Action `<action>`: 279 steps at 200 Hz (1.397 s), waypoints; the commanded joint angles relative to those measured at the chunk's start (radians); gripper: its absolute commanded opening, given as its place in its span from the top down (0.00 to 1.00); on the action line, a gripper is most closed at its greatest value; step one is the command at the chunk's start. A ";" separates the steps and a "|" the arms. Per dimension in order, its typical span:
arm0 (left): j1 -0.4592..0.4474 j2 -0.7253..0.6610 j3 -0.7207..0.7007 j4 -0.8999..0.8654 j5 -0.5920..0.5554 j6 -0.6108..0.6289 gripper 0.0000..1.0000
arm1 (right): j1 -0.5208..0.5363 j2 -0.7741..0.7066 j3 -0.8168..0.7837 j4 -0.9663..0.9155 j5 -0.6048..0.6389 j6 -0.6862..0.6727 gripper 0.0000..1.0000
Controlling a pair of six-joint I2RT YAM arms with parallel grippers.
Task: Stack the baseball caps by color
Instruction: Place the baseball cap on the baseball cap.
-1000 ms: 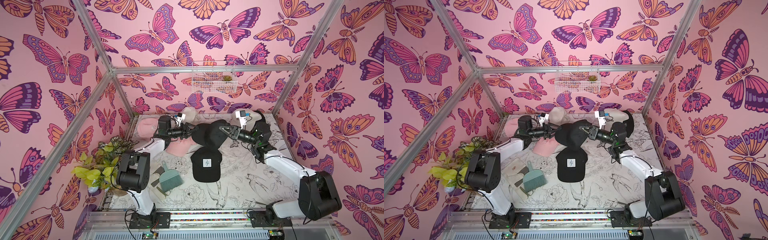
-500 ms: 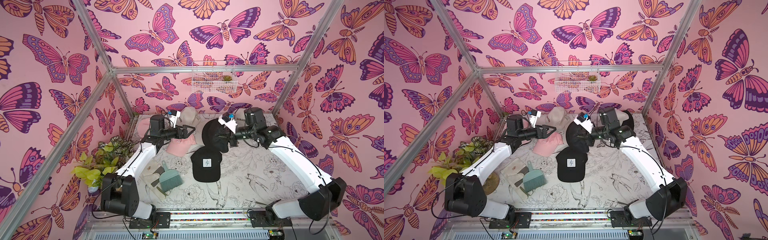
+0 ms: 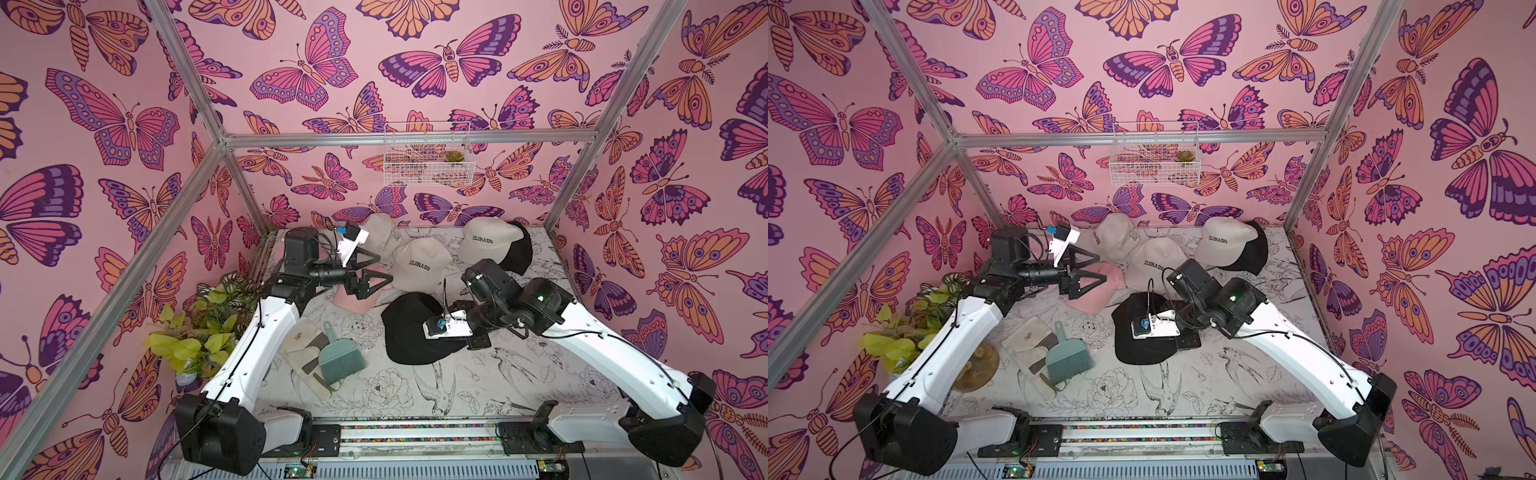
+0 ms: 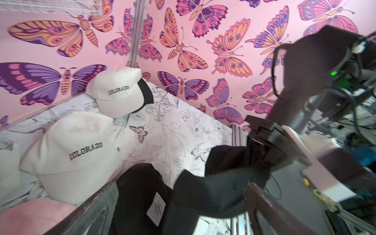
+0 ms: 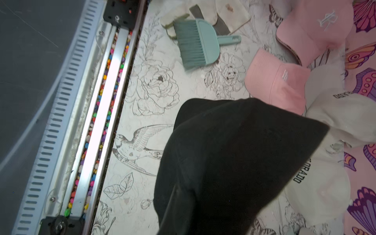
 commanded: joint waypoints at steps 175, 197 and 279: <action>-0.305 0.250 0.154 -0.626 -0.155 0.701 0.08 | 0.127 0.033 -0.014 0.016 0.061 -0.098 0.95; -0.305 0.257 0.173 -0.632 -0.119 0.702 0.22 | 0.125 0.037 -0.021 0.020 0.065 -0.101 0.96; -0.305 0.214 0.152 -0.630 -0.125 0.704 1.00 | 0.071 -0.004 -0.062 0.060 -0.038 -0.057 0.96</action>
